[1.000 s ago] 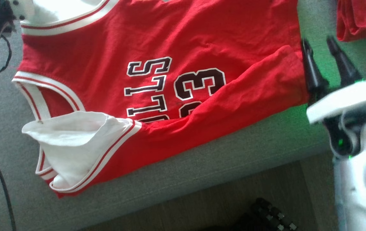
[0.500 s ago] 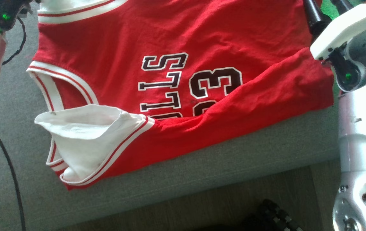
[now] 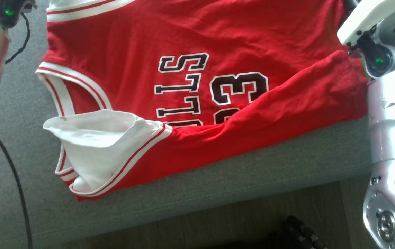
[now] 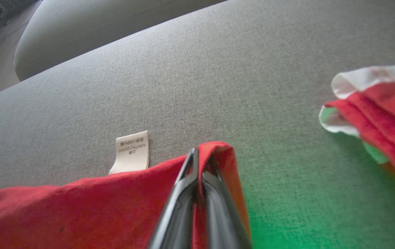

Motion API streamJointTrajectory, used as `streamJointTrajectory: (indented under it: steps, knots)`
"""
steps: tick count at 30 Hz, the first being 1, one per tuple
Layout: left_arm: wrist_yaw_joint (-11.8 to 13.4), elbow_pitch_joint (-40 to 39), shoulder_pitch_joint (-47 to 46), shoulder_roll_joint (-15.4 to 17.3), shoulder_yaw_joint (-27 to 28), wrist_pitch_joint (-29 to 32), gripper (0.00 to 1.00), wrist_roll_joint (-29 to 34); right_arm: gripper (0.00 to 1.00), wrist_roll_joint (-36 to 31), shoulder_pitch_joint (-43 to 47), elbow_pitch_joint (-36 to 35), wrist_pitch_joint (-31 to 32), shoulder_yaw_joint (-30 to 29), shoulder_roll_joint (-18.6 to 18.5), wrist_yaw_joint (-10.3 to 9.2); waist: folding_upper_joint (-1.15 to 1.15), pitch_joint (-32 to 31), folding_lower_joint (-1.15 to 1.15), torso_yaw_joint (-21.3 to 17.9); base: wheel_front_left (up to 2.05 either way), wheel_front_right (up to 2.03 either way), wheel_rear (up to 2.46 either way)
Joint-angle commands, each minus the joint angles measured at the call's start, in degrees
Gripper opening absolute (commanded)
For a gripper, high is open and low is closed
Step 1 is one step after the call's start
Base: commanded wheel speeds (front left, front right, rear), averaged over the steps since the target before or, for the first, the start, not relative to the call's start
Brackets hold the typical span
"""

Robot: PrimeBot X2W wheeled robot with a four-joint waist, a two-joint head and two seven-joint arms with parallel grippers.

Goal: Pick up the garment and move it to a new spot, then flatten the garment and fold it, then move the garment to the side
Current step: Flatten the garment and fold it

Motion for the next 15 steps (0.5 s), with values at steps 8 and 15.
streamJointTrajectory:
  steps: [8, 15]
  knots:
    - [-0.43, -0.43, -6.05, 2.75, 1.11, -8.75, 0.0, 2.37, 0.0, -1.99, -5.86, 0.91, -3.96, -1.17, 0.13, -0.02, 0.0, -0.28, 0.0, 1.77, 0.0, 0.0, 0.0]
    - [-0.37, 0.31, -8.29, 2.43, 2.44, -19.37, 0.0, 2.98, 0.0, -4.4, -9.87, 2.3, -7.92, -3.86, 0.1, -0.02, 0.0, -0.89, 0.0, 3.49, 0.0, 0.0, 0.0]
